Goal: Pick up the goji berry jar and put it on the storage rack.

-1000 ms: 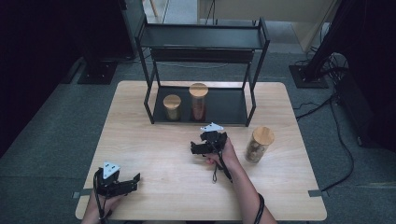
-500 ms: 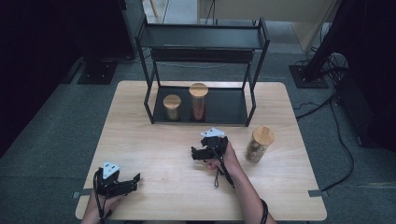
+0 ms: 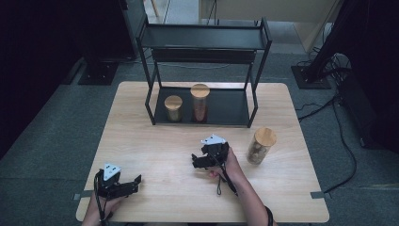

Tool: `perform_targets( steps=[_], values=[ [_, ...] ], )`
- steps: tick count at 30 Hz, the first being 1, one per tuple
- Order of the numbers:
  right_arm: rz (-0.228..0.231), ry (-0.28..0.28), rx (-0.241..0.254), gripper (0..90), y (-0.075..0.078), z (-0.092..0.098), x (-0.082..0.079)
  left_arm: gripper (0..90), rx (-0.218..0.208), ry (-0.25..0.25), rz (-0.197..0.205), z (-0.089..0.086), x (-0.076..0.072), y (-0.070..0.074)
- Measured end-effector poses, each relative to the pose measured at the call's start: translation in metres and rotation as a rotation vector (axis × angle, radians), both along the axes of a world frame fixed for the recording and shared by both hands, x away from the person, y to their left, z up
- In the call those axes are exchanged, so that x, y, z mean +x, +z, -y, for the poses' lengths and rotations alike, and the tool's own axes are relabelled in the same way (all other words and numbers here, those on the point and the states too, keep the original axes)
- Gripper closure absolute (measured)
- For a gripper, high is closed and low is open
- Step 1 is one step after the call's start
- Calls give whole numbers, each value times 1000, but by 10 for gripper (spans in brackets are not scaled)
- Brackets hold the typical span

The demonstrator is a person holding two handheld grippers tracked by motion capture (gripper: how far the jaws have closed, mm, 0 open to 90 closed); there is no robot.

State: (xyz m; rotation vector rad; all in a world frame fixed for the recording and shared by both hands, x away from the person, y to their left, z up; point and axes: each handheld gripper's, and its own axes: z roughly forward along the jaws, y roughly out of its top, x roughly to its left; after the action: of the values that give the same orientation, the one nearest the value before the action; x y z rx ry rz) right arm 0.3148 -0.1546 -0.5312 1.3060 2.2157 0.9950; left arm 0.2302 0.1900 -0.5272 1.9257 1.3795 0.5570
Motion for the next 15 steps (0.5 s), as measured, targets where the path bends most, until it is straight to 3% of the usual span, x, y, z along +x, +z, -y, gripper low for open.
perform_targets(
  steps=[15],
  values=[
    [23,23,-13,16,0,5,-22,46,8,-1,-1,1,0,0]
  ],
)
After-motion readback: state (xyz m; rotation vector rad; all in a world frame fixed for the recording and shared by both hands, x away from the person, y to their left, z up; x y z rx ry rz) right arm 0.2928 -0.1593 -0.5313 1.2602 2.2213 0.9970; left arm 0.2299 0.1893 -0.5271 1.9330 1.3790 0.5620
